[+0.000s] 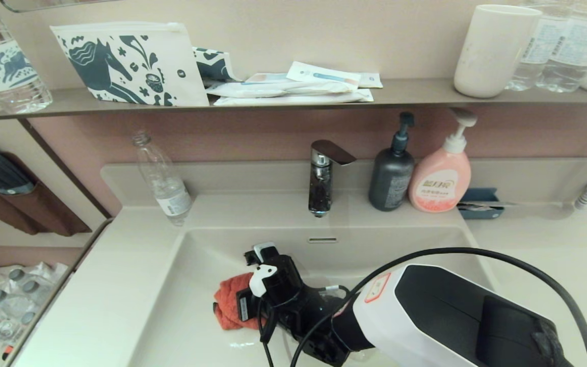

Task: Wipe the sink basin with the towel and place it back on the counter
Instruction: Wipe the sink

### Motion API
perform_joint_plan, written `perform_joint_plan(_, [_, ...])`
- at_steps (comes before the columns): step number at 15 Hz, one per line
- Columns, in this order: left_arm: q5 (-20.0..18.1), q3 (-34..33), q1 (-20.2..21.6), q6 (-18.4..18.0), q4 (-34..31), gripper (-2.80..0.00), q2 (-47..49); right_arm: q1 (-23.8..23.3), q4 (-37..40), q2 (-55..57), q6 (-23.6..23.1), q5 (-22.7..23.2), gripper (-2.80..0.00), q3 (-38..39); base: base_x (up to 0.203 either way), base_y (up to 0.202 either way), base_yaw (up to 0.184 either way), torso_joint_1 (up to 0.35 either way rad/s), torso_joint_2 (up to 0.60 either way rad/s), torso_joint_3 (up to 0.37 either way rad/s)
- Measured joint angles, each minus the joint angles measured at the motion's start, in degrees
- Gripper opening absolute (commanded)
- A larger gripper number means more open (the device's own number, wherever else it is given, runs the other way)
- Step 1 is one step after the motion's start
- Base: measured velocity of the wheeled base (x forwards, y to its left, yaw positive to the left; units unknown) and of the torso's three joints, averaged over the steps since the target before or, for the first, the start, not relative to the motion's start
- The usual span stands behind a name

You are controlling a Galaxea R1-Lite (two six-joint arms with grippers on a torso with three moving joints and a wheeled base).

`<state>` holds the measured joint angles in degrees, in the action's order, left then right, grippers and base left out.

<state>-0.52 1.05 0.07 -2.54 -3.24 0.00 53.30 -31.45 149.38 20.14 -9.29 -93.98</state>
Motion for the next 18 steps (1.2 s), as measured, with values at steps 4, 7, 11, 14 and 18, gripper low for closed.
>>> perform_joint_plan(4, [-0.02,0.0,0.0,0.0,-0.01,-2.8,0.0,-0.44,-0.13,2.52,-4.15,-4.81,-2.8,-3.64,0.0,0.0,0.0,0.0,0.0,0.0])
perform_joint_plan(7, [0.0,0.0,0.0,0.0,-0.01,-2.8,0.0,-1.65,-0.17,2.93,-7.26,-9.52,-2.8,-3.83,0.0,0.0,0.0,0.0,0.0,0.0])
perform_joint_plan(11, [0.0,0.0,0.0,0.0,-0.01,-2.8,0.0,-3.27,-0.18,1.03,-7.57,-13.33,-2.8,0.62,0.0,0.0,0.0,0.0,0.0,0.0])
perform_joint_plan(14, [0.0,0.0,0.0,0.0,-0.01,-2.8,0.0,-4.24,-0.19,-2.14,-7.57,-14.9,-2.8,7.14,0.0,0.0,0.0,0.0,0.0,0.0])
perform_joint_plan(18, [0.0,0.0,0.0,0.0,-0.01,-2.8,0.0,-5.79,-1.72,-6.85,-7.58,-15.89,-2.8,15.64,0.0,0.0,0.0,0.0,0.0,0.0])
